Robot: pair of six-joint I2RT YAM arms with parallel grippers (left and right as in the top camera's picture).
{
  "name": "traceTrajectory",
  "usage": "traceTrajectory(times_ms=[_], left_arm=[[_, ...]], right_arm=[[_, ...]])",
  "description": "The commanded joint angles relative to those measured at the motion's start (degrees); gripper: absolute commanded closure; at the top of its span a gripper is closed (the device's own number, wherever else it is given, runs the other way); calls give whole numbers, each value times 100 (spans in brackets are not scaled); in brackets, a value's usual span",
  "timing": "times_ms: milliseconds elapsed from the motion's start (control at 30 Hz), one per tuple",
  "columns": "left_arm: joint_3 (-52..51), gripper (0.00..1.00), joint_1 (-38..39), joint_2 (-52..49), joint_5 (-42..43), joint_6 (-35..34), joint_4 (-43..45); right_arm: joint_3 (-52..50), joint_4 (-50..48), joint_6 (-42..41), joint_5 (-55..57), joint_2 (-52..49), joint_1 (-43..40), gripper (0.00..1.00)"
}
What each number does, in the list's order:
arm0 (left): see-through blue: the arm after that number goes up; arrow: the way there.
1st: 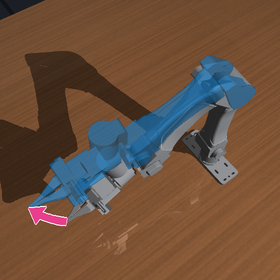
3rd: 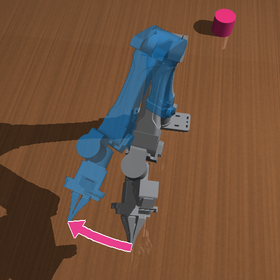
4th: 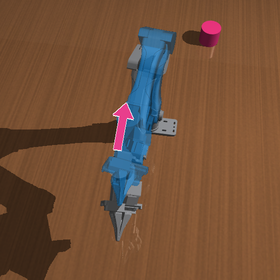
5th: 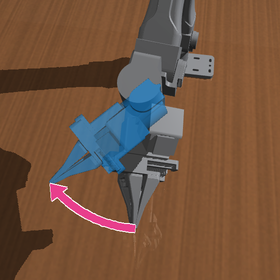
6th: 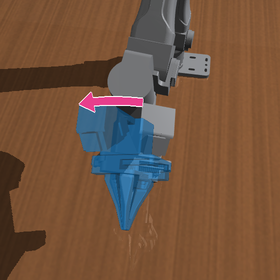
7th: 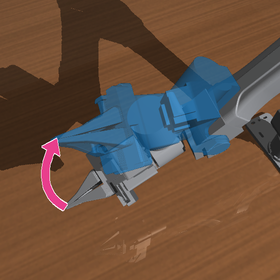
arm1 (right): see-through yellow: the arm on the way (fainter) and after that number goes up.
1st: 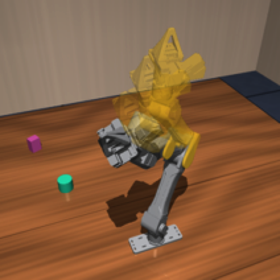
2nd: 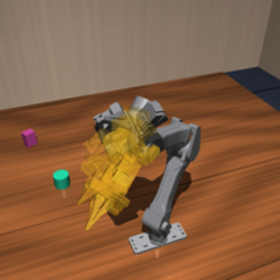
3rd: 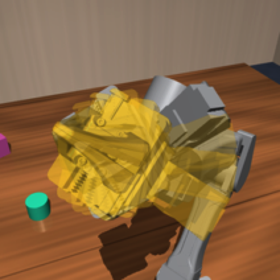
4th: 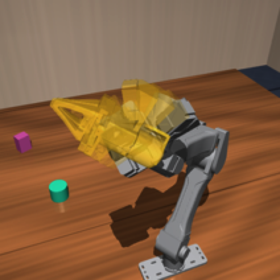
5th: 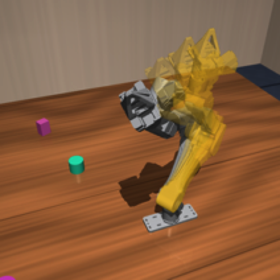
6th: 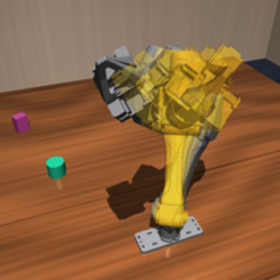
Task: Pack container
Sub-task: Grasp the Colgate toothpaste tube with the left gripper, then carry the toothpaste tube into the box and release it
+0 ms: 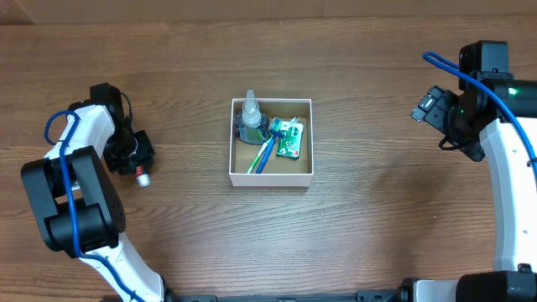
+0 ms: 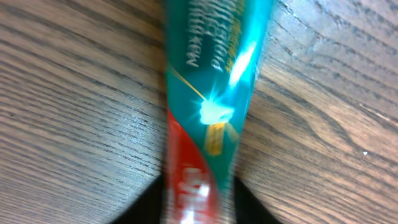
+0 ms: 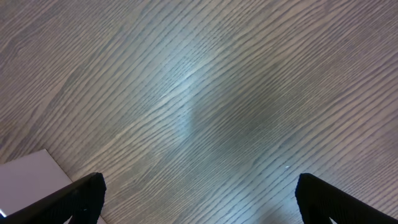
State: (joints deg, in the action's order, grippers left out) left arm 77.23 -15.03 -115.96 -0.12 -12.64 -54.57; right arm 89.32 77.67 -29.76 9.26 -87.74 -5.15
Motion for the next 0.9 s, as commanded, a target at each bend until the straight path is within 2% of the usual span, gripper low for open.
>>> traceTrajectory(times_ms=[0,233,533,733,867], left_arm=[[-20,96,15,-94,-31,66,-9],[70,96,15,-92,-24,20,-199],[1349,96,234,577,149,-66,-1126],[2181,96,1102,1751,654,348,-1060],[2232,96,2177,2409,723,898,-522]], right_arm=[[-11,4,17,79,7,2,0],[-11,4,20,79,7,2,0],[-11,4,17,79,7,2,0],[-11,2,17,79,7,2,0],[-11,-15,15,76,7,2,0]])
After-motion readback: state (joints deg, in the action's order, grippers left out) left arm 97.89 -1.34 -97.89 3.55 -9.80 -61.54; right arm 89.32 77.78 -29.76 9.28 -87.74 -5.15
